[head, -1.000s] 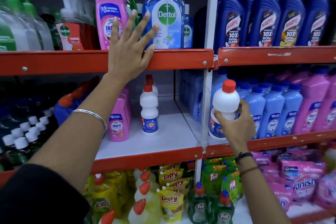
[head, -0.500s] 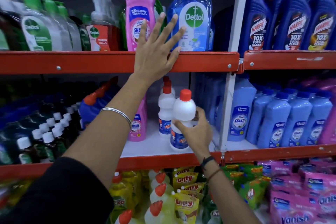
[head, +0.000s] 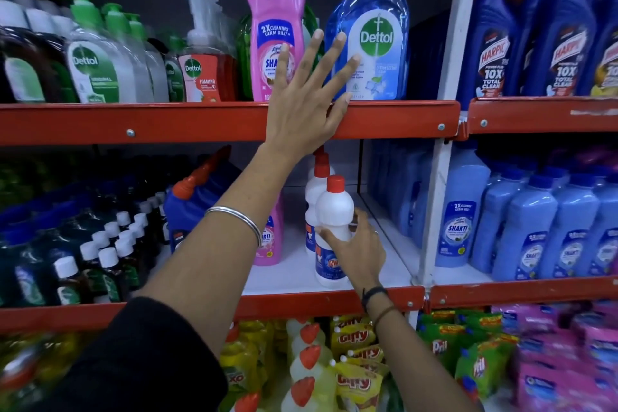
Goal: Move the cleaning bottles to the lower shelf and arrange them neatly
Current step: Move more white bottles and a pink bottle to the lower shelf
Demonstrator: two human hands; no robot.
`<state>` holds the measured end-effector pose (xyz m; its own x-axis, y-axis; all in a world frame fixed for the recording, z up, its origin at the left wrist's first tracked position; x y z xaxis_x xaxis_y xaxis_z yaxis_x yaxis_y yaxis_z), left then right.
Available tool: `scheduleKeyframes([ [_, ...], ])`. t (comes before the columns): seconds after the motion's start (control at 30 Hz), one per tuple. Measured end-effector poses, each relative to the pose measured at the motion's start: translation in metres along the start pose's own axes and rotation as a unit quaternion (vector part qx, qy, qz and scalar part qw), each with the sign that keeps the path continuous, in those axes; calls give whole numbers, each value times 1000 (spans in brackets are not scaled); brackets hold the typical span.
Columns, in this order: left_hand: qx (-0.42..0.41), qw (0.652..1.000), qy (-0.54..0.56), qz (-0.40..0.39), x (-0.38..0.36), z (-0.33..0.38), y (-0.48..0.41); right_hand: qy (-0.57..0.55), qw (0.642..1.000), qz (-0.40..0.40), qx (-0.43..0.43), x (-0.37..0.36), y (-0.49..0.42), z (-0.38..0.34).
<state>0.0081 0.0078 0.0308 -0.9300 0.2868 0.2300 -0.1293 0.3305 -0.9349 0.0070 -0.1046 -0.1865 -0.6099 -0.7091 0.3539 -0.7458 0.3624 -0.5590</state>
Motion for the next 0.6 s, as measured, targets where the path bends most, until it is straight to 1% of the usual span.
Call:
scheduleKeyframes([
  [0.13, 1, 1000, 12, 5, 6, 0, 1, 7, 1000, -17, 9, 5, 4, 2],
  [0.2, 16, 1000, 23, 12, 10, -5, 5, 0, 1000, 16, 13, 14, 7, 0],
  [0.27, 50, 998, 29, 23, 14, -21, 14, -28, 996, 79, 43, 29, 8, -11],
  [0.37, 105, 994, 19, 35, 24, -59, 32, -79, 980, 144, 109, 50, 2, -50],
  [0.5, 155, 987, 11, 30, 36, -107, 51, -186, 946, 173, 203, 68, -19, -124],
  [0.57, 171, 985, -1, 22, 38, -119, 56, -198, 932, 184, 242, 72, -31, -159],
  [0.6, 176, 984, -6, 21, 39, -121, 58, -187, 931, 182, 256, 72, -38, -175],
])
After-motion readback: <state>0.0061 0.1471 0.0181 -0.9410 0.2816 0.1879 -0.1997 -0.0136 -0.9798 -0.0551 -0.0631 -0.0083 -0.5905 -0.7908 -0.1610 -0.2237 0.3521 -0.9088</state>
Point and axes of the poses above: each hand's wrist, its own y-axis away from the middle knuckle, its own x-axis out of the back of the hand, z = x × y, the point moved 4 cm from there along -y, towards the middle knuckle, and after that the axes turned 5 degrees about x, right-handed, at the moved point
